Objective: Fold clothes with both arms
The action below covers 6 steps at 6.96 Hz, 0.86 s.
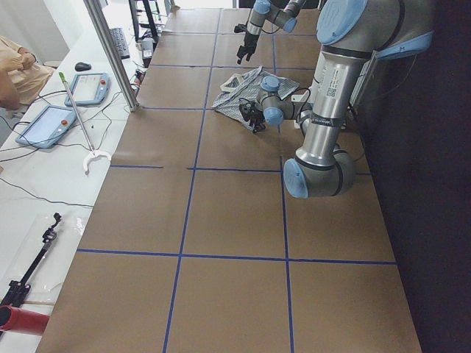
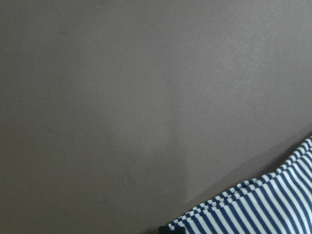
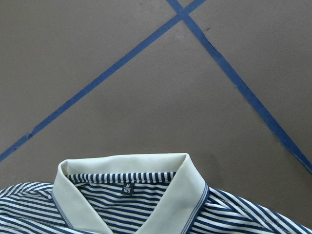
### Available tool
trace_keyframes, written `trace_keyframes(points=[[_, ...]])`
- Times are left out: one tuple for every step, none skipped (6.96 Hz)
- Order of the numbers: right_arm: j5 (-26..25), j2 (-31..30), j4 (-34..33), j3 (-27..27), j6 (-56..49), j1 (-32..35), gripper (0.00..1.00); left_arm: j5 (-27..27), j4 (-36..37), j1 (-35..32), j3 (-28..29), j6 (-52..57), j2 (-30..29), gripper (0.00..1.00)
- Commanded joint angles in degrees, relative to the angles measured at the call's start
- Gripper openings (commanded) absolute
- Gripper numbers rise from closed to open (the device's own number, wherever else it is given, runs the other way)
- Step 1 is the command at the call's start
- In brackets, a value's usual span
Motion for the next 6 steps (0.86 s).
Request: trace_keyframes(points=[[-0.03, 0.10, 0.09, -0.24, -0.02, -0.06, 1.00, 0.70, 4.43, -3.91, -2.26, 6.97, -0.28, 0.00], [0.06, 0.10, 0.35, -0.24, -0.02, -0.06, 1.00, 0.97, 3.83, -7.59, -0.27, 12.86, -0.81, 0.00], [0.23, 0.18, 0.52, -0.07, -0.02, -0.06, 1.00, 1.49, 0.08, -12.42, 6.45, 17.00, -4.99, 0.00], [0.67, 0.62, 0.61, -0.15, -0.02, -0.06, 1.00, 1.58, -6.31, -16.12, 15.57, 17.66, -9.30, 0.00], [0.76, 1.23, 0.70, -0.33, -0.02, -0.15, 1.00, 1.32, -12.99, -20.33, 24.62, 19.40, -13.86, 0.00], [0.67, 2.37, 0.70, -0.33, -0.02, -0.06, 1.00, 1.32, -18.10, -22.03, 33.50, 20.64, -17.82, 0.00]])
